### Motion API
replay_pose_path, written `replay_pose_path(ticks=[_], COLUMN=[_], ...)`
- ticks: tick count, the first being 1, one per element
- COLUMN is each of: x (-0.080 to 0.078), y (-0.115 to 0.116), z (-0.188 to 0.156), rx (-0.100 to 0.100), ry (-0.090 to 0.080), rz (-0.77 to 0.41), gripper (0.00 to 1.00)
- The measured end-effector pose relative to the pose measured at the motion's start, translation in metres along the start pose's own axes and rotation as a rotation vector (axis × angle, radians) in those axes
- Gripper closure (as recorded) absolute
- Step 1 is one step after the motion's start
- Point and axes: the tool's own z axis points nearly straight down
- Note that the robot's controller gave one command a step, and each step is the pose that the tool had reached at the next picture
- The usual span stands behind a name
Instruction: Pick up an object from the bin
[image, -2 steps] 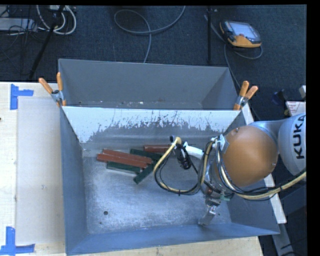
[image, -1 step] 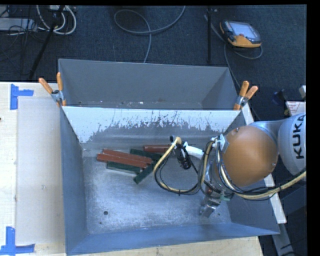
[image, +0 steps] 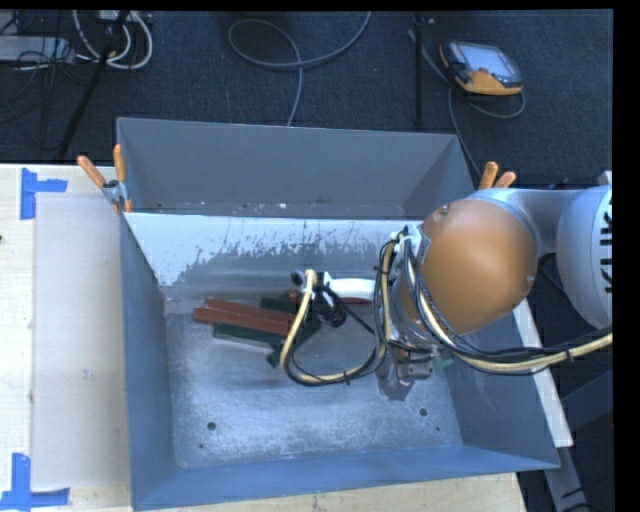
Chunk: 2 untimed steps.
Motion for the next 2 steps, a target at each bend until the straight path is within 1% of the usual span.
replay_pose_path(ticks=[1,2], x=[0.036,0.074], y=[-0.042,-0.051], z=[0.014,0.005], rx=[0.0,0.0], ry=[-0.003,-0.002], rz=[-0.053,0.17], gripper=[1.0,1.0])
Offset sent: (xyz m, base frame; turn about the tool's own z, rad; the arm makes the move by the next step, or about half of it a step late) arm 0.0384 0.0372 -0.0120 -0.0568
